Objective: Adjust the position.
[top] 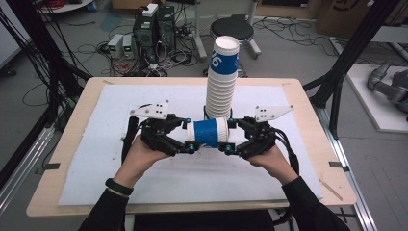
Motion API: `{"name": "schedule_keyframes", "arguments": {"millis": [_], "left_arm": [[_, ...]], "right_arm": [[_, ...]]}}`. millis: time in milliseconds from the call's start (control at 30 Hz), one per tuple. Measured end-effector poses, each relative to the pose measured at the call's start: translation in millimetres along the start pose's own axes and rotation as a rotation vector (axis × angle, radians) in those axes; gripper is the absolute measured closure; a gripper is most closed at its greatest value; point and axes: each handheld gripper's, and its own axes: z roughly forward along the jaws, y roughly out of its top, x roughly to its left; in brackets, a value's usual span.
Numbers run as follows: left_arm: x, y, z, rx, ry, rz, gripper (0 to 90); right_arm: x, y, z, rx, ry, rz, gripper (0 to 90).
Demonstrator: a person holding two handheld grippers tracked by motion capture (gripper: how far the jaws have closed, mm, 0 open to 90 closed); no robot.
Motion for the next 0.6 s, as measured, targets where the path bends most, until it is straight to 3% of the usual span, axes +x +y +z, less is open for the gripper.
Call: {"name": "schedule_keyframes", "arguments": {"millis": [167,300,433,467,600], "left_arm": [[0.8,-2.2,1.1,-0.016,-0.002,-0.002,29.6],[0.4,-2.4,1.7,-0.005,-0.002,-0.003,29.8],[0.6,-2.8,2.8,0.046,-0.015,-0.02,29.6],[-1.0,-1.9,4.1,0.083,-0.006,-0.008,29.2],[-2.6,-0.4,5.8,0.137,0.002,0.001,26.9]], "right_arm": [[-2.8,-0.4,1.5,-0.03,0.038,0.038,17.0],[-4.3,-0.5,0.5,-0.021,0.046,0.033,19.5],[-3.4,0.2,-1.3,0.002,0.051,0.003,22.4],[-2.4,0.4,-1.5,0.025,0.044,-0.012,23.1],[-1.6,0.0,-0.5,0.053,0.045,-0.029,23.8]]}}
